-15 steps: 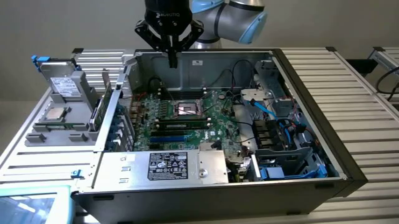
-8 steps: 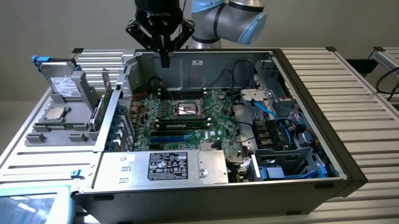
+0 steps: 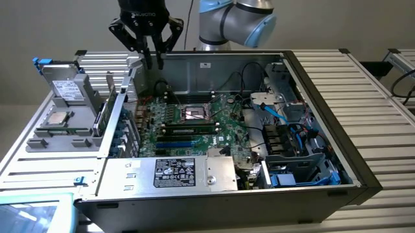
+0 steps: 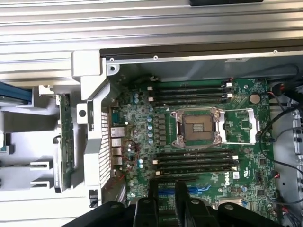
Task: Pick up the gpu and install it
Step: 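Reach for the gpu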
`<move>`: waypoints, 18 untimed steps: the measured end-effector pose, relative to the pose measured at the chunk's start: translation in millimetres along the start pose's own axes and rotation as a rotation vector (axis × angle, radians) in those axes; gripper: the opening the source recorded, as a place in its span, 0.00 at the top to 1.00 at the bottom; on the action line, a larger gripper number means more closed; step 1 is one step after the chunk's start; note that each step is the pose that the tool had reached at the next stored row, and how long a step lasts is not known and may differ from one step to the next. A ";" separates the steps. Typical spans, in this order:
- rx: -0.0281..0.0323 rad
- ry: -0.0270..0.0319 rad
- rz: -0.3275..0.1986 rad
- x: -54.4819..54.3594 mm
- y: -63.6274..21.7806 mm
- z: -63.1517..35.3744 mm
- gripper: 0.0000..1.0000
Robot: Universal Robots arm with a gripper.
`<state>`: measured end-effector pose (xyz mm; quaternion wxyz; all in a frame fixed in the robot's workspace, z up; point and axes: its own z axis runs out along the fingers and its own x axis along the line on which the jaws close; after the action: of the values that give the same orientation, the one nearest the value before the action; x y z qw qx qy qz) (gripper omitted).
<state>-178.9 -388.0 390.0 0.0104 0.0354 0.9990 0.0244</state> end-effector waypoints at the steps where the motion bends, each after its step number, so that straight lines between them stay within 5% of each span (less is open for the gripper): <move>1: 0.0001 0.0000 0.000 4.5 0.8 0.4 0.66; 18: 0.0002 0.0002 0.000 83.4 15.6 15.2 0.66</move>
<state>-260.6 -365.8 374.0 0.0103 0.0353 0.9990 0.0243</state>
